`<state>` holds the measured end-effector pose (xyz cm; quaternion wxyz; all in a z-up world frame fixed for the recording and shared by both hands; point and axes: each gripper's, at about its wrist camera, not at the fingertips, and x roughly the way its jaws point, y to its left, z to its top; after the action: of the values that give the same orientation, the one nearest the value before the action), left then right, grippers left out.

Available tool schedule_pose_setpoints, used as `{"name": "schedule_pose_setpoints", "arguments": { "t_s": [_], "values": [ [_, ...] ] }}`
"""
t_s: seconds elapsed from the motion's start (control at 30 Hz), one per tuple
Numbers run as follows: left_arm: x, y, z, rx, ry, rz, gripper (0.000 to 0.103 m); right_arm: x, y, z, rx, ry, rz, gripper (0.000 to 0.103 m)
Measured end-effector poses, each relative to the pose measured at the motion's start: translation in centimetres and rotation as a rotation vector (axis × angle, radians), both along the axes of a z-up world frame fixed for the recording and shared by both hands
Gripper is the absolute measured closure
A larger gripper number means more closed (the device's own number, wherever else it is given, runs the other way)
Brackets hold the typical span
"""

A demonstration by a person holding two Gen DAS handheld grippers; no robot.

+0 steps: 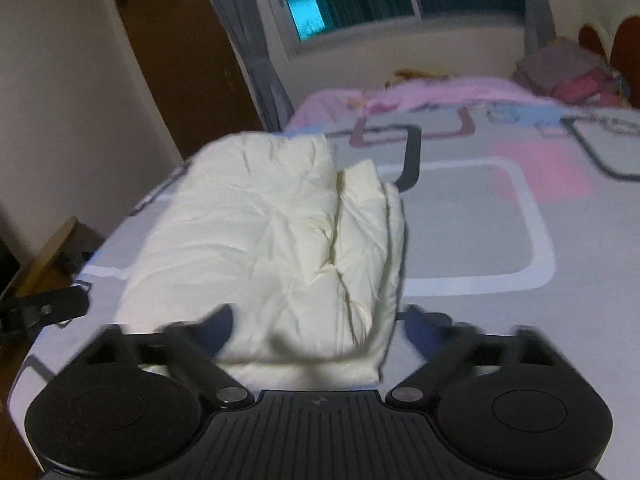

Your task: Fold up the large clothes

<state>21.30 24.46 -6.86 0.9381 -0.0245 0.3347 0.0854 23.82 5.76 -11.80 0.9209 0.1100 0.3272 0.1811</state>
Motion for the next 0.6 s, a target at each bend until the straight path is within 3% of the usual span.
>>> {"name": "schedule_pose_setpoints", "arguments": {
  "t_s": [0.2,0.27,0.37,0.6],
  "values": [
    [-5.4,-2.1,2.1,-0.009,0.003,0.012,0.000,-6.9,-2.0,3.7,-0.017,-0.031,0.016,0.008],
    [-7.3,-2.8,2.9,0.018,0.005,0.031,0.000,-9.6,-2.4,5.1,-0.039,-0.068,0.018,0.000],
    [-9.8,-3.4,3.8,0.034,-0.003,0.031,0.000,-12.9,-2.8,6.8,-0.069,-0.129,0.027,0.000],
    [-14.2,-3.6,5.2,0.005,-0.041,-0.004,0.000,-17.5,-3.4,8.0,-0.059,-0.169,0.049,0.000]
  ]
}}
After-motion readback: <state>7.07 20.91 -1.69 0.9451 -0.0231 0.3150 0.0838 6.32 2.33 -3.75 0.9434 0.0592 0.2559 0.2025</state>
